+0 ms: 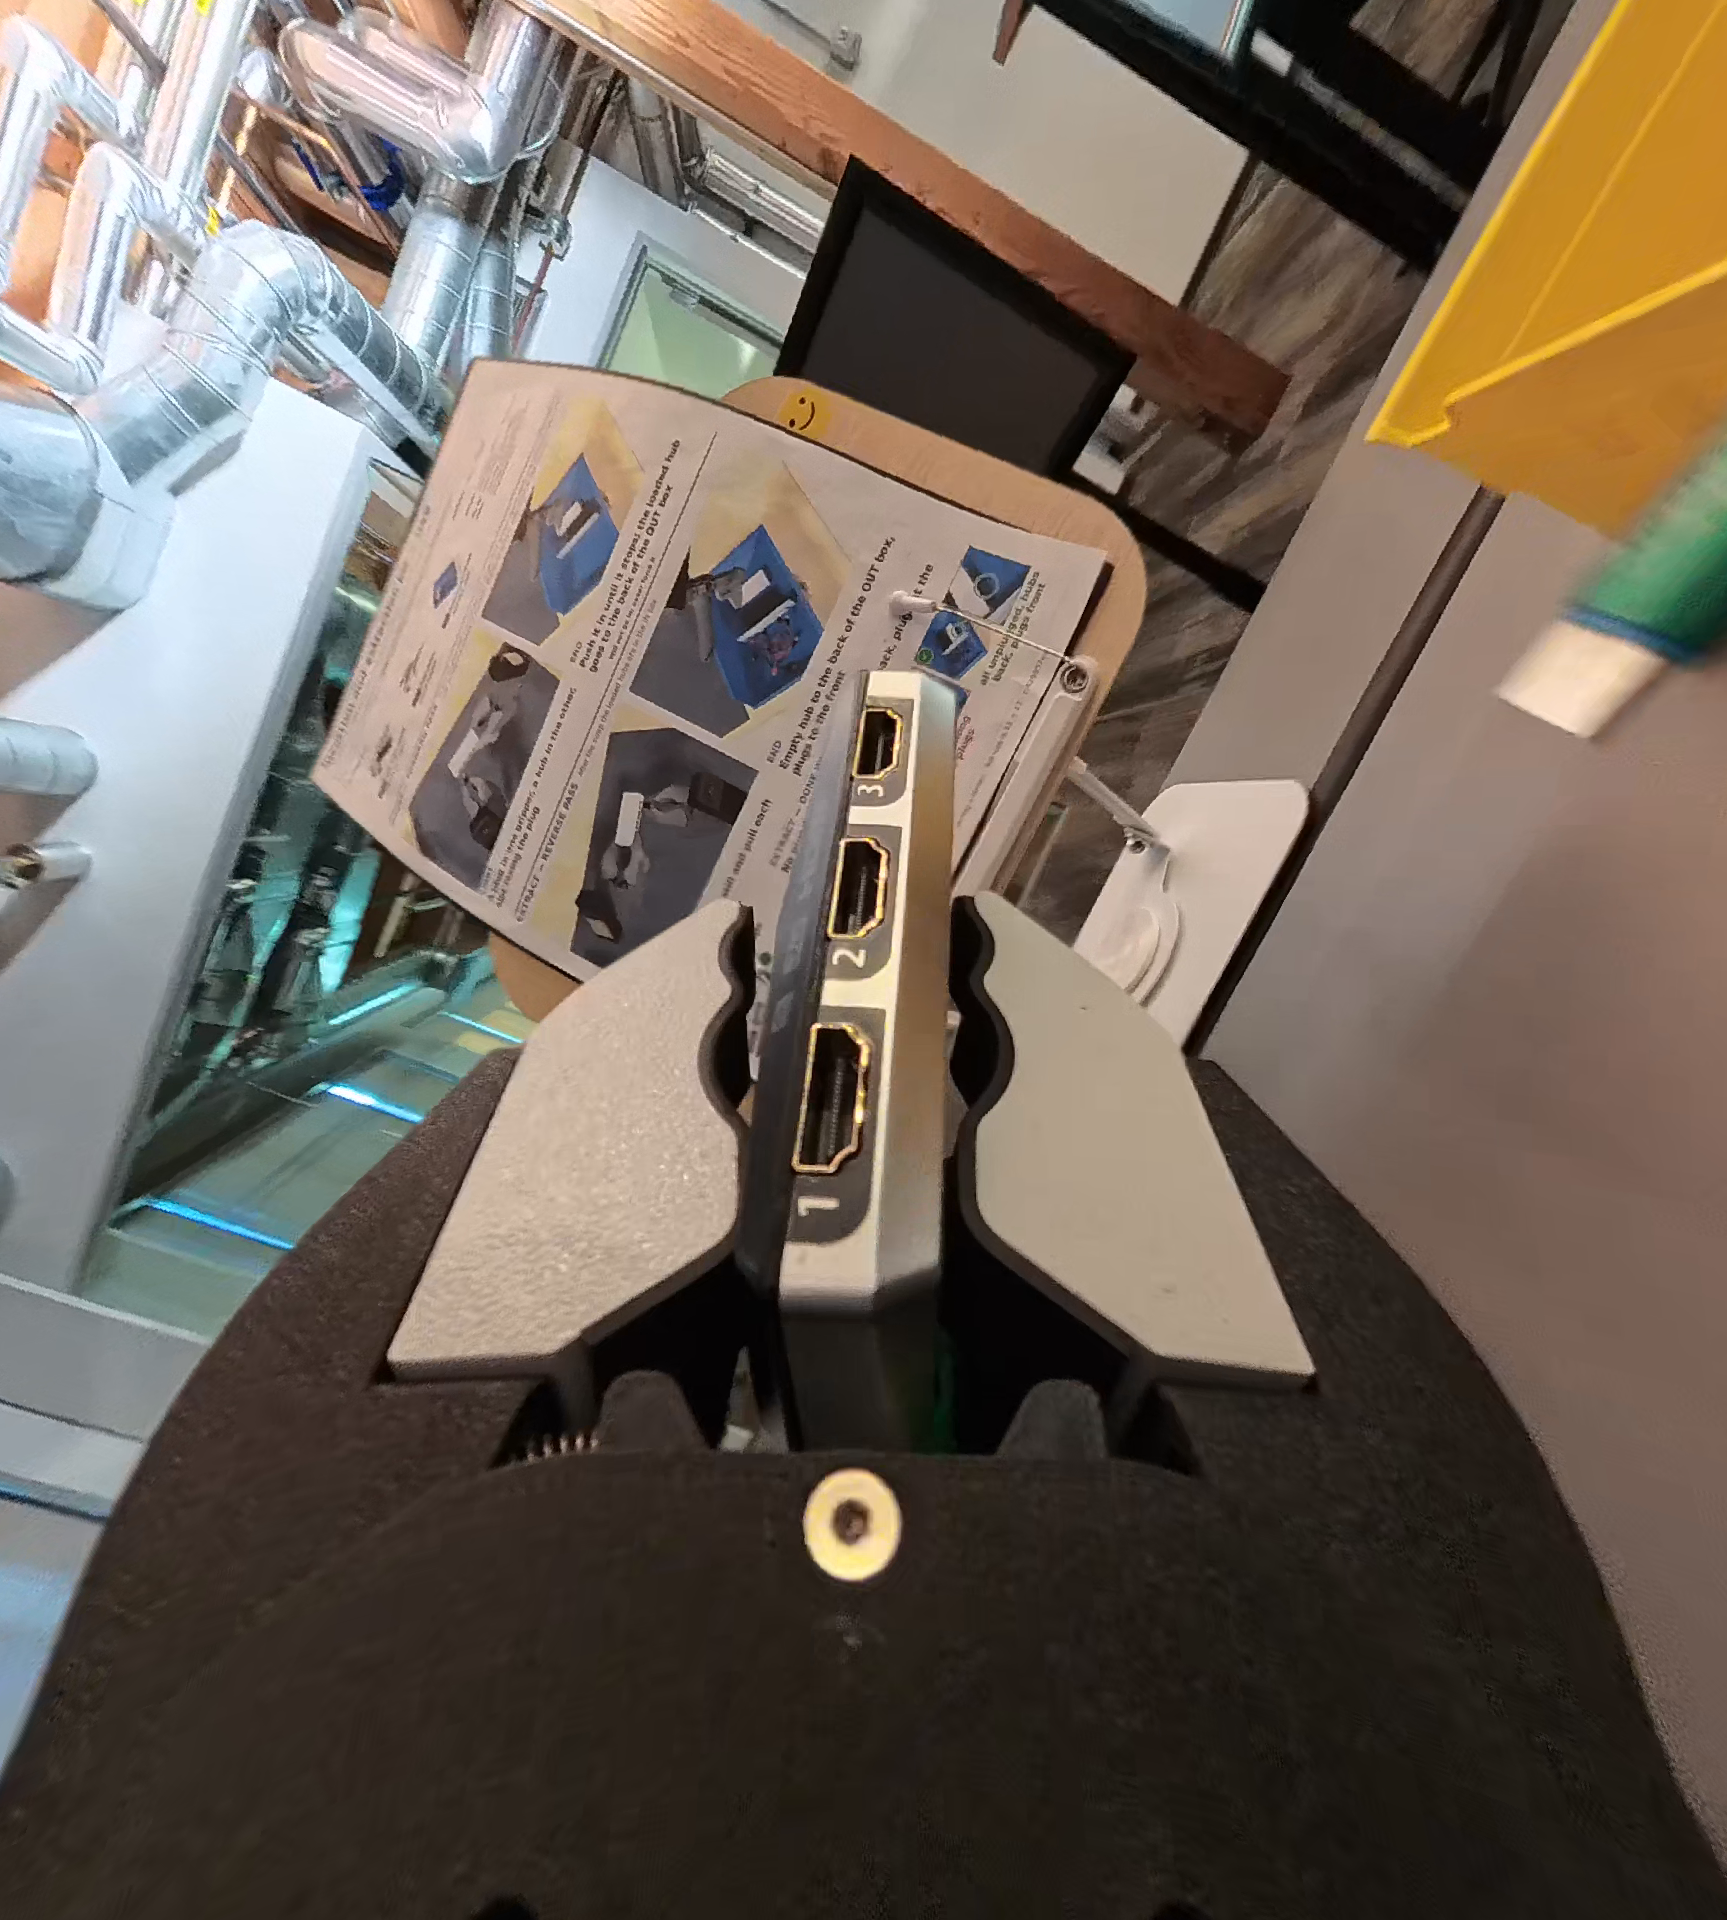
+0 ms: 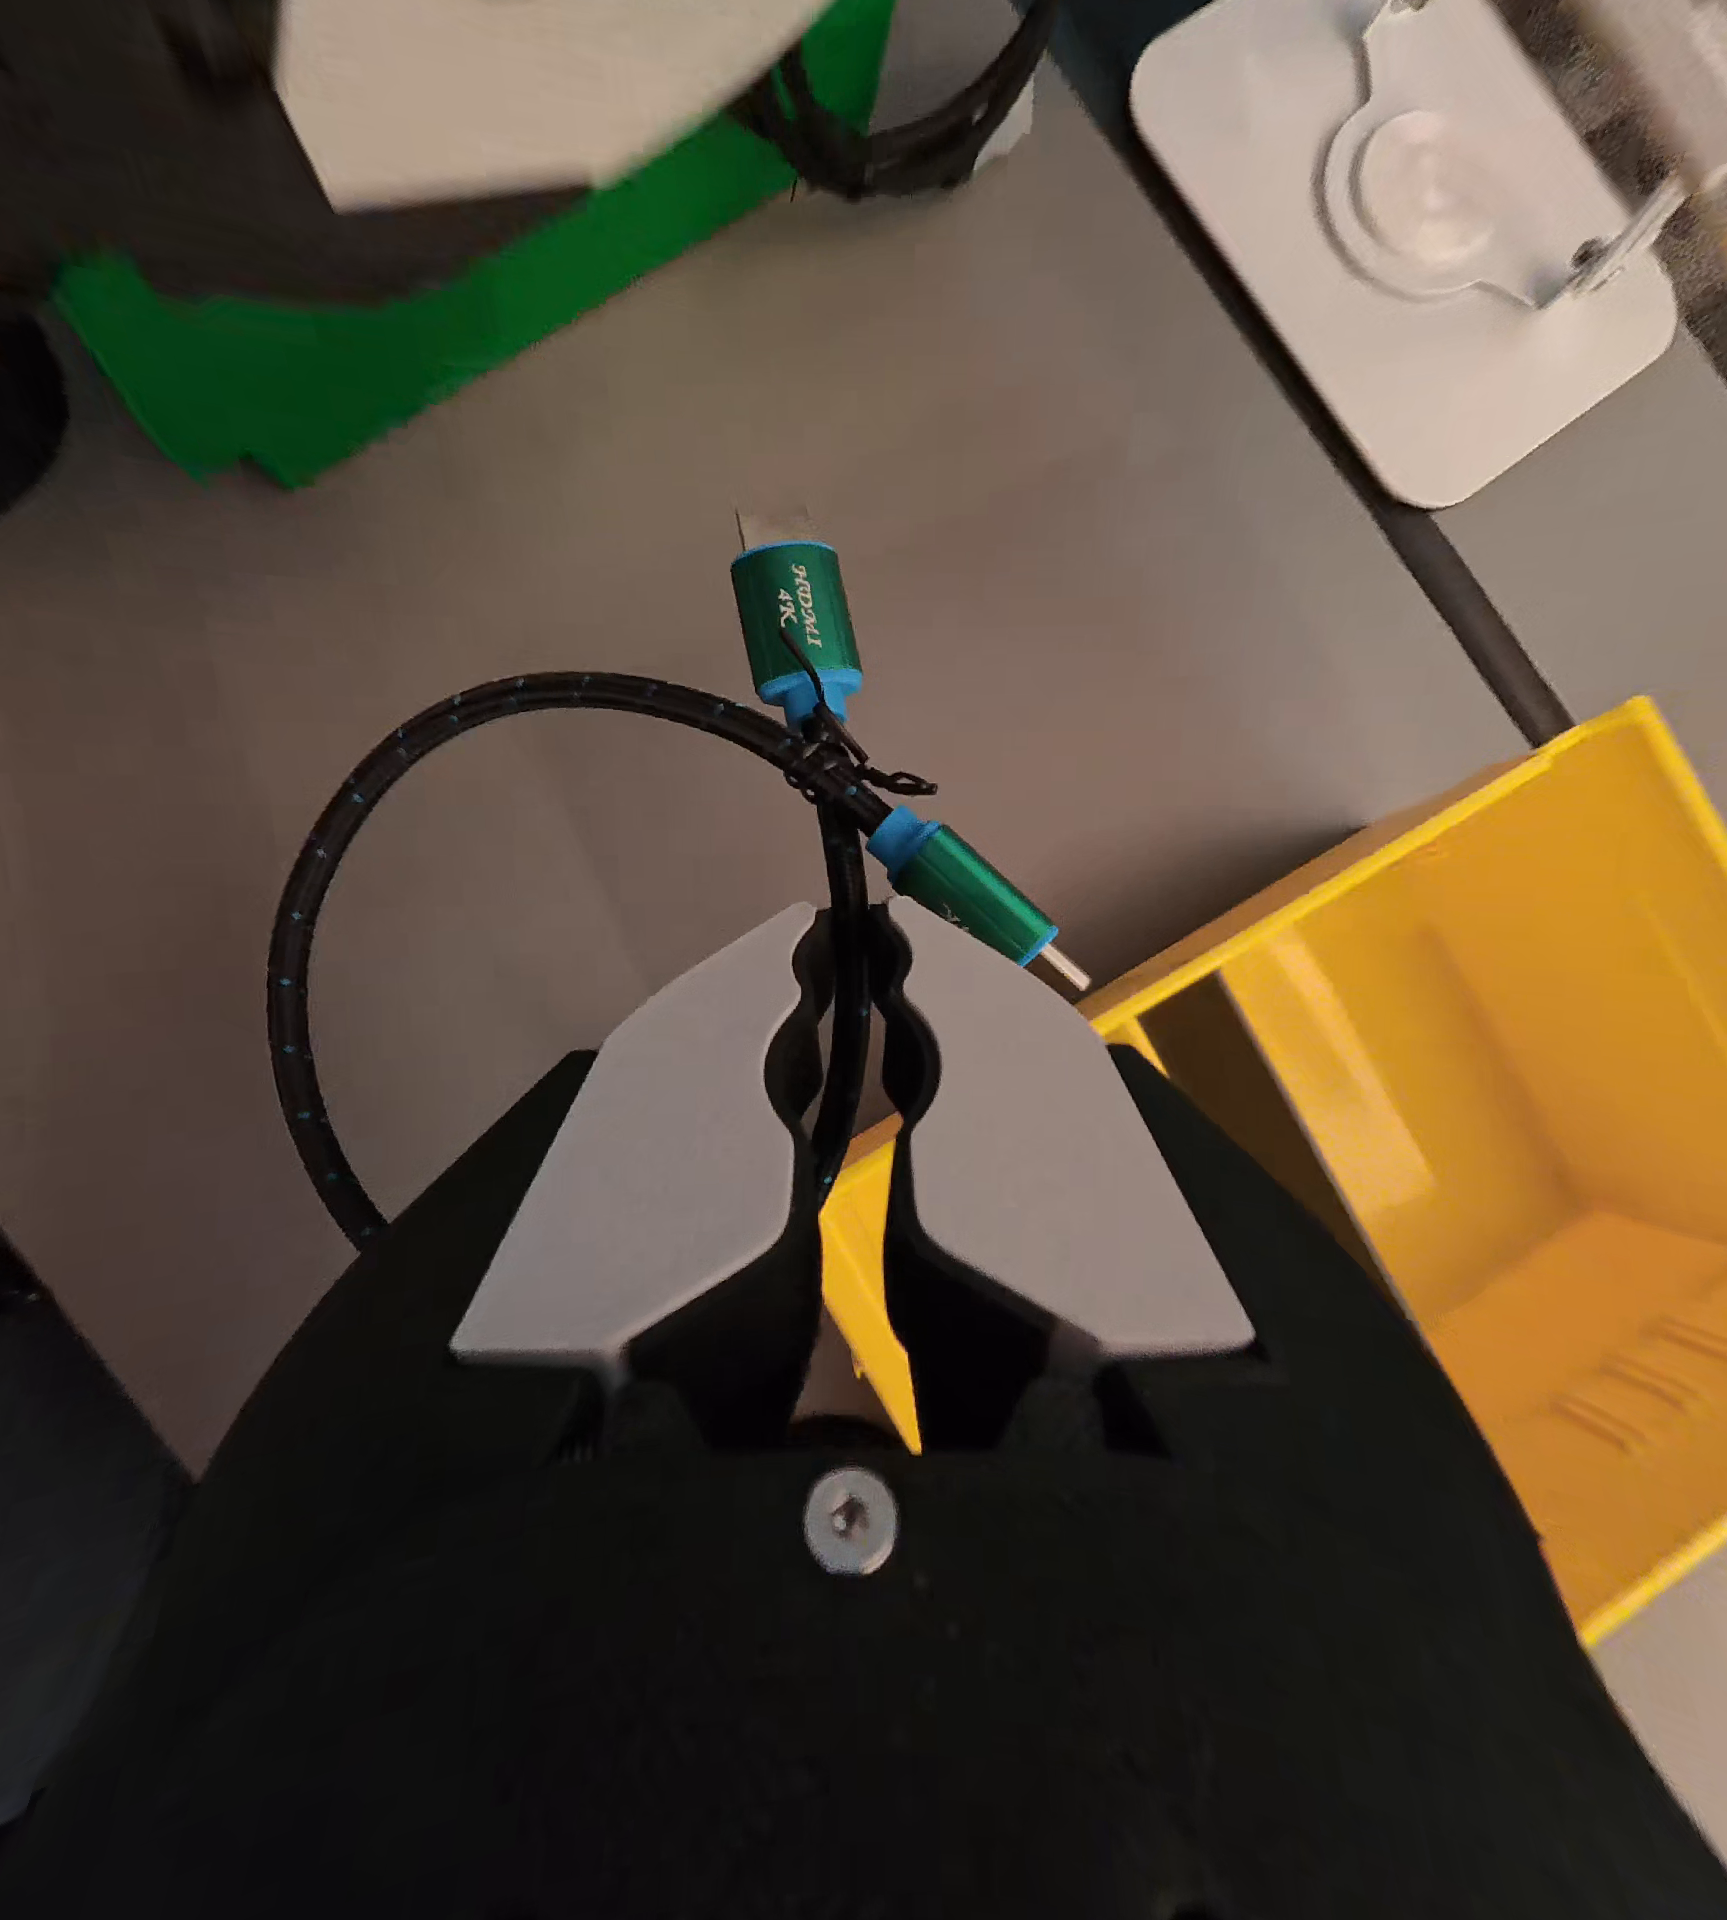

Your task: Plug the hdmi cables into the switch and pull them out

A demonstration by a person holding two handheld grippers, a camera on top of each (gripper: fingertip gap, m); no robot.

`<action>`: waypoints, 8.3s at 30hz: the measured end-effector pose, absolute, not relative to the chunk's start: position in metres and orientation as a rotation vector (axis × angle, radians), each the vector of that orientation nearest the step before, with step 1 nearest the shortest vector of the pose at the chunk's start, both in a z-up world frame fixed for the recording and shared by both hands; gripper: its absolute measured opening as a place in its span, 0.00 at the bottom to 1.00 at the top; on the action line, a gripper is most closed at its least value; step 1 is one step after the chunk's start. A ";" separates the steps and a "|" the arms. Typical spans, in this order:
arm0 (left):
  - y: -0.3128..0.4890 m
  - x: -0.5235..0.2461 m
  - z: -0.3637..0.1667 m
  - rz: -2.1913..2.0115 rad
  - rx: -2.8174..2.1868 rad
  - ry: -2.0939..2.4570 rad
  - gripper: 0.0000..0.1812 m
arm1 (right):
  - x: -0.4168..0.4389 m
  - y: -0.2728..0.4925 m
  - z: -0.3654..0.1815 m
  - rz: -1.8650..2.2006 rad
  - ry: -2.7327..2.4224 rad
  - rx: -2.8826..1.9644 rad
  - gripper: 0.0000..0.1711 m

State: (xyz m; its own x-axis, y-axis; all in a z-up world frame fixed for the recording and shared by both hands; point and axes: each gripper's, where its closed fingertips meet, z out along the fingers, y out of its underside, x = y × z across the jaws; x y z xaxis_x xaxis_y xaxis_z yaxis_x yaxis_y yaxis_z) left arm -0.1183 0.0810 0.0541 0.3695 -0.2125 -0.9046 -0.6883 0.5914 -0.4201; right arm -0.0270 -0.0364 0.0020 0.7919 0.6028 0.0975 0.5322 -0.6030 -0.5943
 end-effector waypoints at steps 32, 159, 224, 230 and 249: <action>0.058 -0.088 0.022 0.729 -0.830 1.312 0.20 | -0.032 -0.048 0.019 0.202 -0.859 -2.346 0.05; 0.080 -0.091 -0.005 0.964 -0.860 1.319 0.20 | -0.035 -0.031 -0.009 0.778 -0.560 -2.458 0.04; 0.058 -0.097 0.039 0.375 -1.038 1.195 0.19 | -0.081 -0.014 0.063 0.838 -0.894 -1.445 0.27; 0.057 -0.093 0.033 0.409 -1.025 1.218 0.20 | -0.090 -0.008 0.062 0.817 -0.853 -1.469 0.23; 0.053 -0.092 0.034 0.496 -0.944 1.248 0.20 | -0.081 -0.005 0.054 0.704 -0.891 -1.521 0.06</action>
State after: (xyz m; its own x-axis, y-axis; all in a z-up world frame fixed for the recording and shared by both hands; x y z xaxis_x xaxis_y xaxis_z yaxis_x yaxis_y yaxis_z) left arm -0.0921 0.0534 0.0345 0.2836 -0.1664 -0.9444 -0.7695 0.5481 -0.3276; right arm -0.0814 -0.0053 0.0540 0.5270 0.8482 0.0519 0.1458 -0.0300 -0.9889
